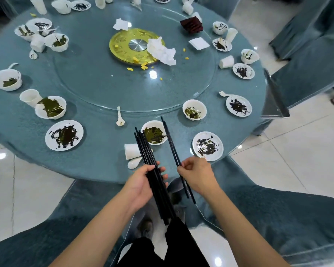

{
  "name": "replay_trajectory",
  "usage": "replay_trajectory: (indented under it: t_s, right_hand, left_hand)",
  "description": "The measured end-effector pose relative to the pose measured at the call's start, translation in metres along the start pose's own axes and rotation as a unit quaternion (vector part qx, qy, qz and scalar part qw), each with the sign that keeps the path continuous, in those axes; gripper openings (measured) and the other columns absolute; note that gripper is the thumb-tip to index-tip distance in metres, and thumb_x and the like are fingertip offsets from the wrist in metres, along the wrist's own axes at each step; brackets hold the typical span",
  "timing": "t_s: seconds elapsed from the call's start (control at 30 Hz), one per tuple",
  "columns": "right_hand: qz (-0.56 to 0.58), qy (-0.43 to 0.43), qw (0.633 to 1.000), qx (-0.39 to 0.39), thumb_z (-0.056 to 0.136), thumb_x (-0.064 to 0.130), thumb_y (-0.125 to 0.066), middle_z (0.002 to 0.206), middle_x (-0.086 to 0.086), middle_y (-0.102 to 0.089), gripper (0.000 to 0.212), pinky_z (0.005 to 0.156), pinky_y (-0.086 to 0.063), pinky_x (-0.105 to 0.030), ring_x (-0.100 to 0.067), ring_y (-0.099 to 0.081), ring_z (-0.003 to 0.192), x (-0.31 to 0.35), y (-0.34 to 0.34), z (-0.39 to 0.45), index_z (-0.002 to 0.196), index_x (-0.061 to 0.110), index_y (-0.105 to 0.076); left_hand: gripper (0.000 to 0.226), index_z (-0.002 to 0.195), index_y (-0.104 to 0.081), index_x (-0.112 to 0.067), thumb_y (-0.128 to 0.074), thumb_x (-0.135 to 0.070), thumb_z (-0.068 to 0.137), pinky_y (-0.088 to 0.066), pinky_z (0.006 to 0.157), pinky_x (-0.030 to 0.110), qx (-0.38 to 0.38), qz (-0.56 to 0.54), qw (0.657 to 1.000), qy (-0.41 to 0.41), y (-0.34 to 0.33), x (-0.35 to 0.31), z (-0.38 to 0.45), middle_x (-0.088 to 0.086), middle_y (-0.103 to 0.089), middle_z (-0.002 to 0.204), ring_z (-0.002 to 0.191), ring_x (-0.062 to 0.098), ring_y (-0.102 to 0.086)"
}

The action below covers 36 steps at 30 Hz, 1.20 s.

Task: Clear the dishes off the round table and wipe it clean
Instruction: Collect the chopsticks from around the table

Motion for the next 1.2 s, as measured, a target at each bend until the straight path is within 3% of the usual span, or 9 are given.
replay_trajectory:
  t_s: [0.07,0.17,0.27,0.47,0.6,0.77,0.97,1.1,1.2]
  right_hand:
    - [0.003,0.014,1.000,0.027,0.080,0.023,-0.073,0.063,0.006,-0.065,0.008,0.057,-0.044,-0.012,-0.002,-0.056,0.056,0.007,0.008,-0.025,0.079,0.016,-0.069]
    - [-0.036,0.013,0.998,0.042,0.078,0.026,-0.070,0.068,0.002,-0.070,0.009,0.068,-0.053,-0.028,-0.014,-0.065,0.068,0.006,0.012,-0.051,0.078,0.017,-0.068]
    - [-0.089,0.016,0.996,0.013,0.077,0.031,-0.066,0.075,0.004,-0.069,0.010,0.074,-0.054,-0.034,-0.021,-0.066,0.081,-0.003,0.015,-0.068,0.080,0.022,-0.065]
    - [-0.123,0.062,0.990,-0.035,0.082,0.034,-0.066,0.084,0.007,-0.068,0.013,0.087,-0.048,-0.037,-0.023,-0.065,0.092,-0.027,0.036,-0.097,0.091,0.028,-0.059]
    - [-0.106,0.085,0.989,-0.061,0.084,0.035,-0.065,0.081,0.010,-0.063,0.014,0.086,-0.049,-0.038,-0.019,-0.064,0.089,-0.055,0.061,-0.114,0.095,0.026,-0.063]
    - [-0.093,0.125,0.978,-0.136,0.091,0.039,-0.056,0.093,0.005,-0.062,0.014,0.082,-0.046,-0.041,-0.020,-0.060,0.087,-0.113,0.110,-0.132,0.097,0.026,-0.061]
    - [-0.164,0.137,0.959,-0.184,0.095,0.032,-0.055,0.121,0.004,-0.059,0.029,0.098,-0.041,-0.039,-0.022,-0.055,0.110,-0.199,0.186,-0.153,0.123,0.027,-0.057]
    - [-0.179,0.130,0.954,-0.204,0.095,0.031,-0.057,0.128,0.005,-0.054,0.036,0.102,-0.039,-0.038,-0.022,-0.053,0.115,-0.255,0.229,-0.165,0.130,0.027,-0.055]
    - [-0.180,0.110,0.953,-0.220,0.095,0.032,-0.056,0.132,0.007,-0.053,0.037,0.105,-0.038,-0.037,-0.020,-0.051,0.119,-0.293,0.257,-0.171,0.132,0.029,-0.053]
  left_hand:
    - [0.019,0.107,-0.062,-0.009,-0.047,-0.015,0.097,-0.054,0.078,0.045,0.012,0.017,1.000,0.016,-0.010,0.007,0.002,0.012,-0.069,0.090,0.077,0.028,-0.066]
    - [0.018,0.097,-0.063,-0.007,-0.046,-0.015,0.093,-0.057,0.069,0.038,0.037,0.044,0.998,0.038,-0.028,0.019,-0.002,0.013,-0.066,0.086,0.074,0.027,-0.065]
    - [0.019,0.101,-0.061,-0.009,-0.042,-0.009,0.096,-0.056,0.076,0.039,0.045,0.029,0.998,0.036,-0.042,0.033,-0.007,0.011,-0.067,0.090,0.080,0.027,-0.065]
    - [0.018,0.099,-0.059,-0.013,-0.041,-0.009,0.099,-0.059,0.059,0.032,0.053,0.035,0.997,0.046,-0.069,0.066,-0.022,0.011,-0.065,0.091,0.068,0.023,-0.071]
    - [0.024,0.091,-0.060,-0.010,-0.039,-0.007,0.101,-0.051,0.070,0.039,0.058,0.060,0.996,0.039,-0.094,0.093,-0.031,0.010,-0.067,0.082,0.061,0.023,-0.070]
    - [0.022,0.095,-0.064,-0.013,-0.043,-0.007,0.100,-0.051,0.077,0.044,0.048,0.079,0.996,0.016,-0.129,0.142,-0.039,0.006,-0.071,0.083,0.080,0.026,-0.065]
    - [0.021,0.100,-0.066,-0.010,-0.046,-0.008,0.098,-0.059,0.077,0.045,0.067,0.057,0.996,0.014,-0.177,0.214,-0.054,0.009,-0.071,0.088,0.083,0.028,-0.067]
    - [0.020,0.102,-0.066,-0.010,-0.047,-0.008,0.097,-0.061,0.075,0.044,0.081,0.062,0.995,0.017,-0.215,0.260,-0.058,0.009,-0.070,0.089,0.081,0.027,-0.068]
    - [0.020,0.102,-0.066,-0.009,-0.046,-0.009,0.098,-0.057,0.084,0.048,0.098,0.079,0.992,0.031,-0.247,0.290,-0.061,0.010,-0.069,0.089,0.083,0.028,-0.067]
Point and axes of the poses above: each hand's wrist, its own z-axis towards the middle knuckle, its own y-axis out of the back of the hand, x = y × z, the point moved 1 cm from there along z, towards the middle knuckle
